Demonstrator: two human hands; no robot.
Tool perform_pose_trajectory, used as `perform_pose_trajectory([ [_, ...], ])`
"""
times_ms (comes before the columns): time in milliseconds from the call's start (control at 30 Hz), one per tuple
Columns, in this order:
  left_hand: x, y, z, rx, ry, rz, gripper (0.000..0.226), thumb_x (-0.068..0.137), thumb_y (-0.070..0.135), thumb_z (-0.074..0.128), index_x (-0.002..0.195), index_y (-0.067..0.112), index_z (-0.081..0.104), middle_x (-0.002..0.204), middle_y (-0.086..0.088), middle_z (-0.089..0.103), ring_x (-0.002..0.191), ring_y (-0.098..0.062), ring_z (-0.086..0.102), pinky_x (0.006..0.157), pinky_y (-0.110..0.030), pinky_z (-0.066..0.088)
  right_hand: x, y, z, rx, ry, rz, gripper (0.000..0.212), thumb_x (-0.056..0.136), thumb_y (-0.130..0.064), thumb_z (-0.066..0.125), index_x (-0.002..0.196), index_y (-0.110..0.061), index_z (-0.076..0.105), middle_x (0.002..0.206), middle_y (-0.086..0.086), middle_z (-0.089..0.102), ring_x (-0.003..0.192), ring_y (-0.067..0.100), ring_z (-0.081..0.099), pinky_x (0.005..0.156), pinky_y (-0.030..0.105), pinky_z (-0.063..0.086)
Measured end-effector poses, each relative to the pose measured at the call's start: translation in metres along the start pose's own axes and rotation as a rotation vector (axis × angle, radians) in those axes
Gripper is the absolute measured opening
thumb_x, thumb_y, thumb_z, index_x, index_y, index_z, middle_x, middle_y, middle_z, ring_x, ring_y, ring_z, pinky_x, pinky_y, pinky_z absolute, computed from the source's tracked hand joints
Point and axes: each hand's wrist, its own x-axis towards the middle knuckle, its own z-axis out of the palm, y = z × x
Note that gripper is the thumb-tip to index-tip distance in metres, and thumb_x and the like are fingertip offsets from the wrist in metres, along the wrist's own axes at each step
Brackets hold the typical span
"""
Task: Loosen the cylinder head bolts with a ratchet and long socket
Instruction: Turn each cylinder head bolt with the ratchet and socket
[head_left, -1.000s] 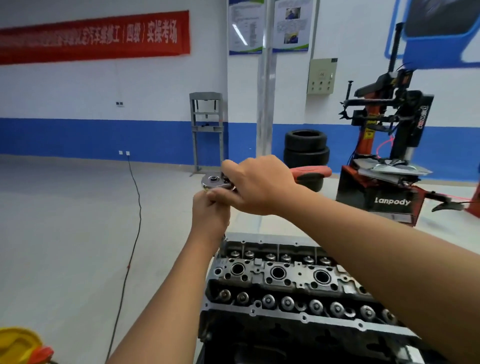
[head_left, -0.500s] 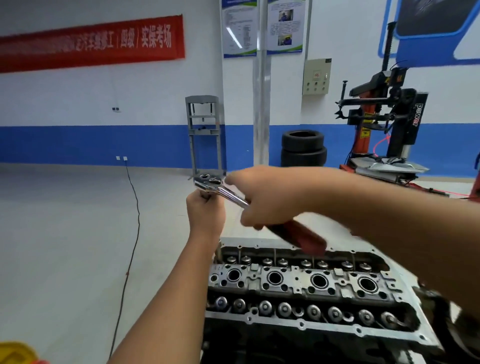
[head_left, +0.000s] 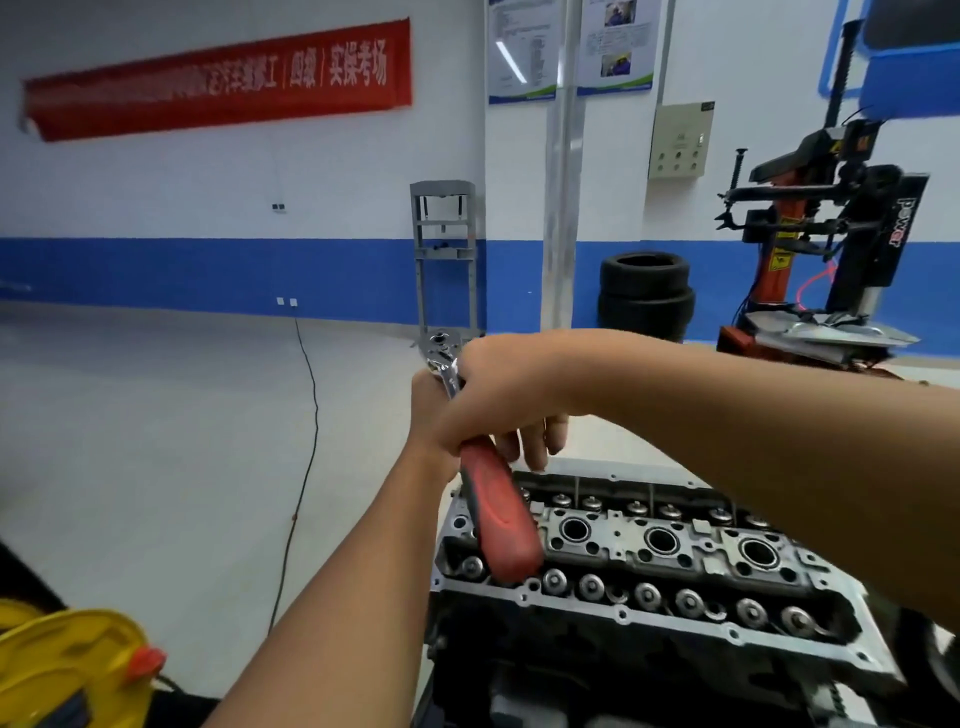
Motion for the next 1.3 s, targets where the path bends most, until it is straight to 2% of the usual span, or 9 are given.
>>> perform_pose_trajectory([
  [100, 0.000, -0.003, -0.010, 0.010, 0.019, 0.032, 0.014, 0.076, 0.016, 0.064, 0.068, 0.008, 0.056, 0.062, -0.014, 0.043, 0.050, -0.019, 0.030, 0.050, -0.028, 0.021, 0.013, 0.008, -0.022, -0.152, 0.106, 0.007, 0.016, 0.077, -0.018, 0.071, 0.091, -0.011, 0.072, 0.069, 0.003, 0.076, 0.060, 0.020, 0.075, 0.051, 0.030, 0.057],
  [200, 0.005, -0.012, -0.017, 0.046, 0.008, 0.006, 0.054, 0.096, 0.011, 0.064, 0.045, 0.023, 0.052, 0.043, -0.004, 0.033, 0.037, -0.017, 0.024, 0.046, -0.026, 0.021, 0.027, 0.028, -0.037, -0.541, 0.377, 0.062, 0.015, 0.088, -0.009, 0.061, 0.099, -0.015, 0.069, 0.079, 0.001, 0.061, 0.066, 0.021, 0.058, 0.058, 0.034, 0.046],
  [300, 0.009, -0.016, -0.015, 0.025, 0.019, 0.025, 0.054, 0.100, 0.012, 0.064, 0.050, 0.023, 0.049, 0.043, -0.001, 0.032, 0.036, -0.016, 0.025, 0.043, -0.023, 0.022, 0.025, 0.034, -0.029, -0.771, 0.526, 0.102, 0.009, 0.090, -0.008, 0.055, 0.089, -0.016, 0.060, 0.076, 0.002, 0.052, 0.063, 0.019, 0.046, 0.061, 0.035, 0.033],
  [533, 0.016, -0.013, -0.011, 0.024, 0.135, 0.020, 0.013, 0.077, 0.009, 0.058, 0.067, 0.017, 0.056, 0.046, 0.008, 0.049, 0.042, -0.012, 0.044, 0.040, -0.019, 0.035, -0.002, -0.005, -0.009, 0.067, -0.116, 0.010, 0.025, 0.085, -0.027, 0.070, 0.094, -0.004, 0.067, 0.070, 0.012, 0.076, 0.059, 0.028, 0.076, 0.050, 0.032, 0.057],
  [800, 0.018, -0.025, -0.018, 0.023, -0.072, 0.051, 0.056, 0.098, 0.027, 0.062, 0.044, 0.026, 0.046, 0.044, 0.005, 0.031, 0.037, -0.013, 0.024, 0.044, -0.023, 0.021, 0.025, 0.034, -0.040, -0.777, 0.443, 0.135, 0.010, 0.092, -0.007, 0.055, 0.094, -0.013, 0.062, 0.082, 0.004, 0.056, 0.076, 0.023, 0.055, 0.079, 0.042, 0.045],
  [900, 0.020, -0.022, -0.018, -0.037, 0.060, 0.006, 0.047, 0.090, 0.025, 0.066, 0.048, 0.025, 0.044, 0.048, -0.001, 0.031, 0.040, -0.016, 0.024, 0.048, -0.027, 0.023, 0.017, 0.021, -0.018, -0.616, 0.426, 0.019, 0.005, 0.086, -0.013, 0.060, 0.082, -0.012, 0.059, 0.070, 0.002, 0.058, 0.060, 0.016, 0.052, 0.055, 0.030, 0.044],
  [1000, 0.013, -0.008, 0.003, 0.196, -0.130, -0.242, 0.024, 0.054, 0.022, 0.074, 0.064, 0.012, 0.056, 0.055, -0.017, 0.052, 0.044, -0.026, 0.045, 0.059, -0.032, 0.041, -0.001, 0.000, -0.004, -0.089, 0.044, -0.005, 0.020, 0.081, -0.029, 0.064, 0.080, -0.009, 0.067, 0.057, -0.001, 0.071, 0.055, 0.017, 0.071, 0.053, 0.027, 0.053],
  [1067, 0.011, -0.014, -0.003, 0.196, -0.068, -0.248, 0.030, 0.068, -0.002, 0.080, 0.065, 0.002, 0.051, 0.045, -0.015, 0.051, 0.031, -0.017, 0.048, 0.039, -0.018, 0.039, 0.000, -0.006, -0.007, 0.010, -0.086, 0.006, 0.021, 0.081, -0.025, 0.064, 0.088, -0.006, 0.070, 0.067, 0.006, 0.076, 0.062, 0.024, 0.077, 0.057, 0.033, 0.059],
  [1300, 0.015, -0.029, -0.024, -0.060, -0.063, 0.036, 0.048, 0.086, 0.028, 0.065, 0.044, 0.025, 0.043, 0.043, 0.004, 0.031, 0.037, -0.014, 0.026, 0.043, -0.024, 0.024, 0.026, 0.047, -0.046, -0.636, 0.403, 0.169, 0.012, 0.096, -0.010, 0.059, 0.104, -0.013, 0.067, 0.087, 0.005, 0.061, 0.077, 0.024, 0.061, 0.080, 0.040, 0.049],
])
